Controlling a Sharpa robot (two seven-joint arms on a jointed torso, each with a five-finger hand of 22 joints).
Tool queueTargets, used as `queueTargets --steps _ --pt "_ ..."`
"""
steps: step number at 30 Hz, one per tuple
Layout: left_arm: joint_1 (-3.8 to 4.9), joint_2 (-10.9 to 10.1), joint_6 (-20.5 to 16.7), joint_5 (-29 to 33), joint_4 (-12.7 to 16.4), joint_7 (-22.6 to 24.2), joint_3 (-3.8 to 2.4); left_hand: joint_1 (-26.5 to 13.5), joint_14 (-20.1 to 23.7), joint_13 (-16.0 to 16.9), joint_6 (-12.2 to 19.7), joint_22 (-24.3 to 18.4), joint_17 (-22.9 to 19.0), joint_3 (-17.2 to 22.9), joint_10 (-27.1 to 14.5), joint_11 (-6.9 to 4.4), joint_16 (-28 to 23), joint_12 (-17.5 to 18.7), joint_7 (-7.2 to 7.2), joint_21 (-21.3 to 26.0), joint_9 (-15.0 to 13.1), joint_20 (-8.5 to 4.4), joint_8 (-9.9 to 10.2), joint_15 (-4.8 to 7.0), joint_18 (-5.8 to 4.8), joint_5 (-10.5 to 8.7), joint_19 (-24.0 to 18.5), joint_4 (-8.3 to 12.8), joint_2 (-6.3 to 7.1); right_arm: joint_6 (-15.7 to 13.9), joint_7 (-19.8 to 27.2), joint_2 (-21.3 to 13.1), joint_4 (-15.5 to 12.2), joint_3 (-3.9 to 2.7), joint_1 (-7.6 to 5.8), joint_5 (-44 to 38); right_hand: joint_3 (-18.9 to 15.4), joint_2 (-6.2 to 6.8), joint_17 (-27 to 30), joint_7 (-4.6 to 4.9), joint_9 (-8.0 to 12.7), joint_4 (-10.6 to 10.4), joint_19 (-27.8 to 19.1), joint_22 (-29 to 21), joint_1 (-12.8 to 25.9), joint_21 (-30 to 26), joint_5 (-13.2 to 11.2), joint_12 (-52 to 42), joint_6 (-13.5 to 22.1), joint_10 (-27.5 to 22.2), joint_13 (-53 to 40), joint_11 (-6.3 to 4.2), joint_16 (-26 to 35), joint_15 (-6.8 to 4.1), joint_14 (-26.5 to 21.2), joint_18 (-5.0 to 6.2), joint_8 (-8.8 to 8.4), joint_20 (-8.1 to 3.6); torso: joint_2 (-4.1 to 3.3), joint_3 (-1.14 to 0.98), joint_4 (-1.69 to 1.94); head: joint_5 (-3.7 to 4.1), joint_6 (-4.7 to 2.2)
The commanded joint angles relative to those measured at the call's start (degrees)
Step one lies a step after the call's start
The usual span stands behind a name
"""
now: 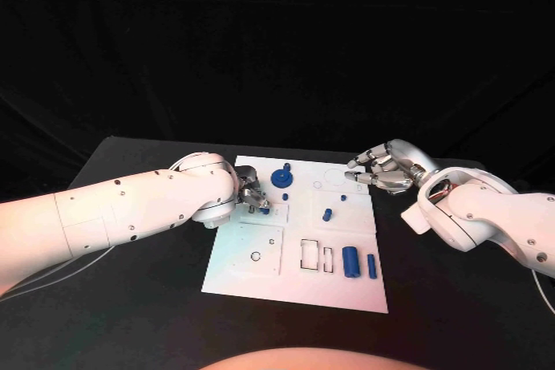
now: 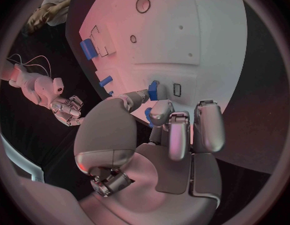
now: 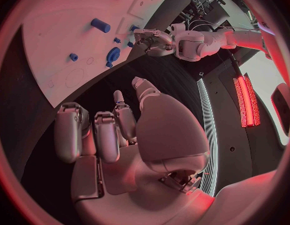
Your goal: Assemble the parts on the task board
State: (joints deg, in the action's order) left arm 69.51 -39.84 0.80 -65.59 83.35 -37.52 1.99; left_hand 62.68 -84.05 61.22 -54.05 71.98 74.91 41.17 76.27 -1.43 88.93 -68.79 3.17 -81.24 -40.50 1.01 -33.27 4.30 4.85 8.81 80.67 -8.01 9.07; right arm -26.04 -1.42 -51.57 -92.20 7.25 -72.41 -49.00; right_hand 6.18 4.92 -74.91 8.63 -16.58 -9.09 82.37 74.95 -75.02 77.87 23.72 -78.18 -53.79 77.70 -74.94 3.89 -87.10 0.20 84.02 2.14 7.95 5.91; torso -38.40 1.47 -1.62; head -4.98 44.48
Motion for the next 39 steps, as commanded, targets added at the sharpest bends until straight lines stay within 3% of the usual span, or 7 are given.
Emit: queueTargets --steps 1,13,22,39 --pt "-0.01 0.36 1.54 -0.98 -0.2 -0.58 -0.03 -0.51 -5.61 0.03 0.0 0.07 14.19 12.3 0.41 -0.06 0.16 -0.32 -0.28 -0.34 0.01 -0.16 -0.26 0.48 -0.99 0.25 0.05 11.99 -0.09 0.74 0.15 0.09 0.04 0.0 0.1 -0.52 -0.14 -0.24 -9.78 -0.03 0.09 -0.2 -0.51 6.09 0.35 -0.21 0.31 0.24 -0.19 -0.14 -1.03 -0.05 0.36 -0.52 4.63 1.09 0.29 -0.02 0.01 -0.01 -0.03 -0.04 0.09" --pt "-0.03 0.69 2.21 -1.17 -0.78 -0.95 -0.03 -0.68 -5.61 -0.14 0.02 0.06 14.18 12.33 0.33 -0.07 0.15 -0.21 -0.3 -0.34 -0.01 -0.17 -0.37 0.48 -0.98 0.3 0.04 11.99 0.01 0.82 0.21 0.13 0.13 0.0 0.3 -0.51 -0.18 -0.27 -9.78 -0.02 0.09 -0.28 -0.48 6.12 0.46 -0.18 0.31 0.19 -0.2 -0.08 -1.09 -0.04 0.36 -0.52 4.63 1.08 0.32 -0.02 0.0 -0.02 -0.01 0.02 0.29" --pt "-0.04 0.75 4.85 -2.41 -0.56 -1.12 -0.03 -0.77 -5.61 -0.22 0.06 0.13 14.18 12.47 0.31 -0.13 0.15 -0.18 -0.35 -0.37 -0.05 -0.19 -0.59 0.51 -1.0 0.58 0.08 12.19 0.21 0.86 0.23 0.14 0.16 0.0 0.37 -0.5 -0.18 -0.27 -9.78 -0.02 0.09 -0.28 -0.48 6.12 0.46 -0.18 0.31 0.19 -0.2 -0.08 -1.09 -0.04 0.36 -0.52 4.63 1.08 0.32 -0.02 0.05 0.0 0.01 0.08 0.45" --pt "-0.03 1.28 4.81 -3.53 -0.54 -0.91 -0.03 -1.42 -5.62 0.37 -0.05 0.23 14.2 12.09 0.81 -0.21 0.16 -0.75 -0.5 -0.4 -0.13 -0.19 -1.17 0.53 -1.02 0.82 0.12 12.11 0.66 0.88 0.2 0.14 0.13 0.0 0.43 -0.49 -0.23 -0.3 -9.73 -0.03 0.1 -0.35 -0.51 6.08 0.56 -0.25 0.33 0.2 -0.21 -0.09 -1.07 -0.05 0.4 -0.52 4.61 1.1 0.35 -0.03 0.03 -0.01 -0.06 0.03 0.43"
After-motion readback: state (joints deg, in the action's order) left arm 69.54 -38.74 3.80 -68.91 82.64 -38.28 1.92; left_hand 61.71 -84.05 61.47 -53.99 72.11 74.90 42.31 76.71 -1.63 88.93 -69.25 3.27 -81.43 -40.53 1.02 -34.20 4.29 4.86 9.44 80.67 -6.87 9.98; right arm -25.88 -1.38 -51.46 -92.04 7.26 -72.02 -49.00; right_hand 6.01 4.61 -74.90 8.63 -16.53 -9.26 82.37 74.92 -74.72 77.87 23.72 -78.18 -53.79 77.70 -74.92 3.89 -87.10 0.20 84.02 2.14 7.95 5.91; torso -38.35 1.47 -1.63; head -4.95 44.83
